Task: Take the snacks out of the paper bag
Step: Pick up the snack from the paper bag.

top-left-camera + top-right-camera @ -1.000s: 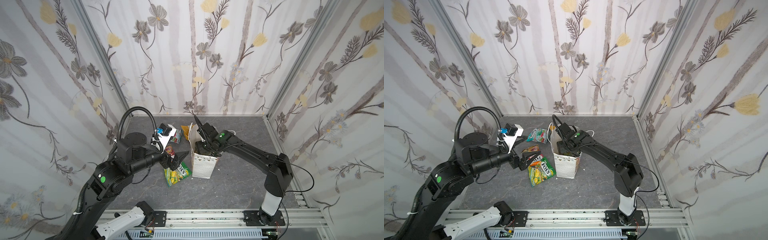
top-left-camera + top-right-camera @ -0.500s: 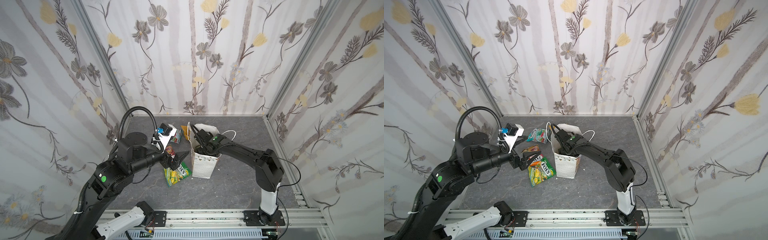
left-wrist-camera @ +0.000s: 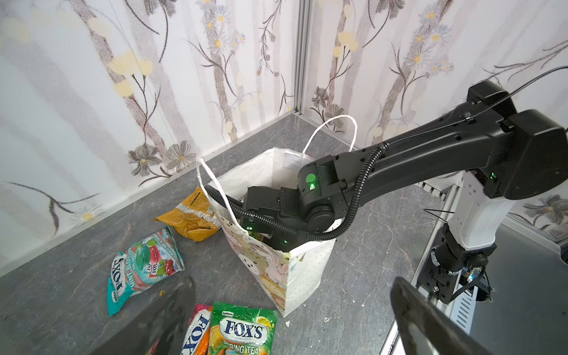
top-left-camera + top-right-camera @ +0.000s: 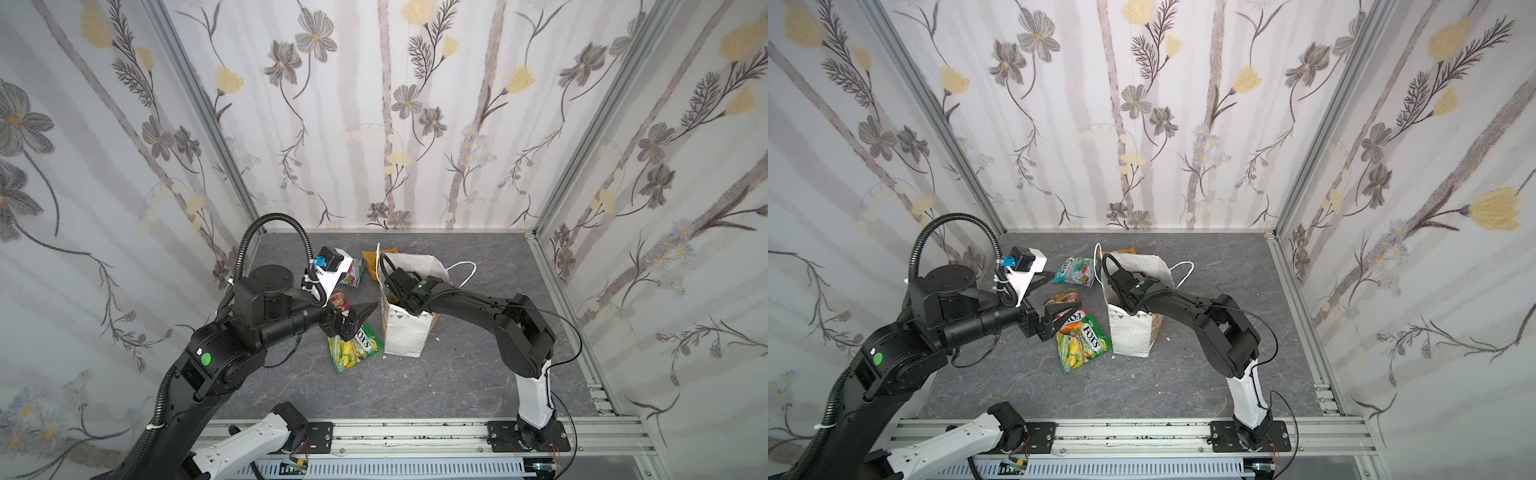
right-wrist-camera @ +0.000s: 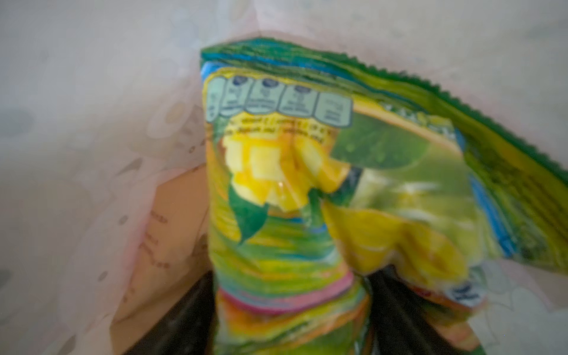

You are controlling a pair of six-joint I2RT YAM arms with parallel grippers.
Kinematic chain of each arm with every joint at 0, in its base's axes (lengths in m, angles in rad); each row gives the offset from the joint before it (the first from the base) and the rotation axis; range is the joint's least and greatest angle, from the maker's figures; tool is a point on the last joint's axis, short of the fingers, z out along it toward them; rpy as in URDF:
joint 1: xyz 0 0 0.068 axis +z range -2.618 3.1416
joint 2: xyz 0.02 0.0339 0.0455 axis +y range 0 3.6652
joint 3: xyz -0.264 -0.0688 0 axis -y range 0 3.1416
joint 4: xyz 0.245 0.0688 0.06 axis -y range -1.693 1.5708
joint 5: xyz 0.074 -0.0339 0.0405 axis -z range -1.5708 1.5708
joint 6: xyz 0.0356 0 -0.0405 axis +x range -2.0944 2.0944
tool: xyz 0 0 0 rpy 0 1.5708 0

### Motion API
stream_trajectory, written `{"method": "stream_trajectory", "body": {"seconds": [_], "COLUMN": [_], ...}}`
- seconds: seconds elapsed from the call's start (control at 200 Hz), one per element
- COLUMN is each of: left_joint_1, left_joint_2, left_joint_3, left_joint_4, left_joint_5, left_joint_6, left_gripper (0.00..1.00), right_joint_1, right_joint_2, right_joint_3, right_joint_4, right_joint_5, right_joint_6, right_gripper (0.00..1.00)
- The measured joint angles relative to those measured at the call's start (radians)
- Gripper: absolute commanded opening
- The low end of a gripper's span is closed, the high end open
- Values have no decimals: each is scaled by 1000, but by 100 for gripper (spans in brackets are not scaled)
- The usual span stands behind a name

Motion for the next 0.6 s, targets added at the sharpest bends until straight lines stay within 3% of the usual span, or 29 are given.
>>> {"method": "stream_trajectory", "body": {"seconds": [0.28, 0.425, 0.6], "left_joint_1": [0, 0, 0], "left_joint_2": [-1, -3, -3], "left_joint_3": [0, 0, -1], "left_joint_4": [0, 0, 0], "left_joint_5": [0, 0, 0], "left_joint_6": [0, 0, 0], "left_gripper": [100, 100, 100], "right_joint_1": [-1, -1, -2], "right_joint_2": [-34, -54, -82], "right_joint_3": [-1, -1, 0], "right_joint_4": [-2, -6, -25], "right_joint_5": [-12, -30, -52], "right_joint_6": [2, 4, 4], "right_gripper": [24, 13, 8]}}
